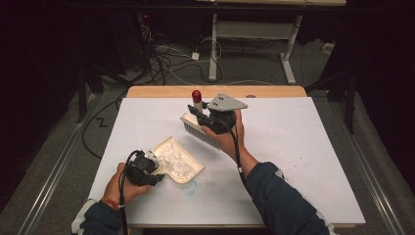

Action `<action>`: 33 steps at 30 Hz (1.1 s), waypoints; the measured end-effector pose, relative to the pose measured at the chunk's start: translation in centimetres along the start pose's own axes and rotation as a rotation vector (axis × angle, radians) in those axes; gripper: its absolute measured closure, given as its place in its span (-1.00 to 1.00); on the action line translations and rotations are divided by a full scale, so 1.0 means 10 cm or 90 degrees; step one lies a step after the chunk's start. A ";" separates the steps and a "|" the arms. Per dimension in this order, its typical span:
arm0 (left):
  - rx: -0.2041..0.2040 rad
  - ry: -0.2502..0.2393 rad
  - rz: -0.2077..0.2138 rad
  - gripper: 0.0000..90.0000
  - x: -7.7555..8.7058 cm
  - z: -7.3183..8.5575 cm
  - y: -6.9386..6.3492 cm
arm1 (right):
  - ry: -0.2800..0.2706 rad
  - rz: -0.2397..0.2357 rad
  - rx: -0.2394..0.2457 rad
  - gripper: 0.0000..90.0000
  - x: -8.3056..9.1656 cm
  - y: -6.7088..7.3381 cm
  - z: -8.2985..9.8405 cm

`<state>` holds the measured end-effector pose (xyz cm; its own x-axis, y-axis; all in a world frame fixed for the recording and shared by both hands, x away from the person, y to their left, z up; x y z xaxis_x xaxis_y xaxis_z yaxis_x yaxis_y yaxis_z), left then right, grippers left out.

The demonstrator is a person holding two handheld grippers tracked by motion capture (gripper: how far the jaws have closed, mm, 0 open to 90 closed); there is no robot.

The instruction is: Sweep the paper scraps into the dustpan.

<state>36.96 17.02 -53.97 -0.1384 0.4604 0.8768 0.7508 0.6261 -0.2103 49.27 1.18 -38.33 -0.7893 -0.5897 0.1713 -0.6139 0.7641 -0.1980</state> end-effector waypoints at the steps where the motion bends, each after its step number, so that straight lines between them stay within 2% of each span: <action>1: -0.003 0.000 -0.002 0.41 0.00 0.00 0.01 | 0.004 0.006 0.008 0.57 -0.04 0.01 0.03; 4: -0.004 0.000 -0.002 0.41 0.00 0.00 0.01 | 0.017 0.010 0.018 0.57 -0.15 0.04 0.13; 8: -0.004 0.001 -0.001 0.41 0.00 0.00 0.01 | 0.018 -0.020 0.011 0.57 -0.19 0.15 0.17; 9: -0.004 0.001 0.000 0.41 0.00 0.00 0.01 | 0.018 -0.038 0.023 0.57 -0.17 0.24 0.16; 10: -0.005 0.001 -0.002 0.41 0.00 0.00 0.01 | 0.018 -0.038 0.023 0.57 -0.17 0.24 0.16; 12: -0.005 0.002 -0.002 0.41 0.00 0.00 0.01 | 0.018 -0.067 0.022 0.57 -0.13 0.34 0.14; 13: -0.005 0.003 -0.002 0.41 0.00 0.00 0.01 | 0.017 -0.096 0.027 0.57 -0.07 0.45 0.13; 14: -0.006 0.003 -0.002 0.41 0.00 0.00 0.01 | 0.017 -0.096 0.027 0.57 -0.07 0.45 0.13; 15: -0.008 0.006 -0.002 0.41 0.00 0.00 0.01 | 0.013 -0.120 0.026 0.57 -0.01 0.55 0.11; 16: -0.006 0.005 -0.002 0.41 0.00 0.00 0.01 | 0.013 -0.120 0.026 0.57 -0.01 0.55 0.11; 17: -0.004 0.002 -0.002 0.41 0.00 0.00 0.01 | 0.009 -0.133 0.030 0.57 0.02 0.60 0.10; 20: -0.006 0.005 -0.003 0.41 0.00 0.00 0.01 | 0.002 -0.151 0.061 0.57 0.11 0.72 0.05; 23: -0.005 0.004 -0.003 0.41 0.00 0.00 0.01 | -0.004 -0.161 0.051 0.57 0.17 0.74 -0.01; 26: -0.006 0.004 -0.003 0.41 0.00 0.00 0.01 | -0.011 -0.145 0.063 0.57 0.21 0.70 -0.06; 31: -0.003 0.002 -0.003 0.41 0.00 0.00 0.00 | -0.020 -0.136 0.033 0.57 0.27 0.56 -0.12; 33: -0.002 0.002 -0.004 0.41 0.00 0.00 0.00 | -0.021 -0.123 0.025 0.57 0.29 0.49 -0.13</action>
<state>36.97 17.08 -53.99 -0.1409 0.4551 0.8792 0.7524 0.6264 -0.2037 44.02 3.59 -37.52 -0.6561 -0.7332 0.1788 -0.7538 0.6254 -0.2018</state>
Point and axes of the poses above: each handheld gripper's, and its own axes: x roughly backward along the jaws, z roughly out of its underside, y roughly to its left, the point moved 9 cm from there along -x, roughly forward along the jaws, and after that the axes turned 12 degrees about z, right-handed, at the moved point
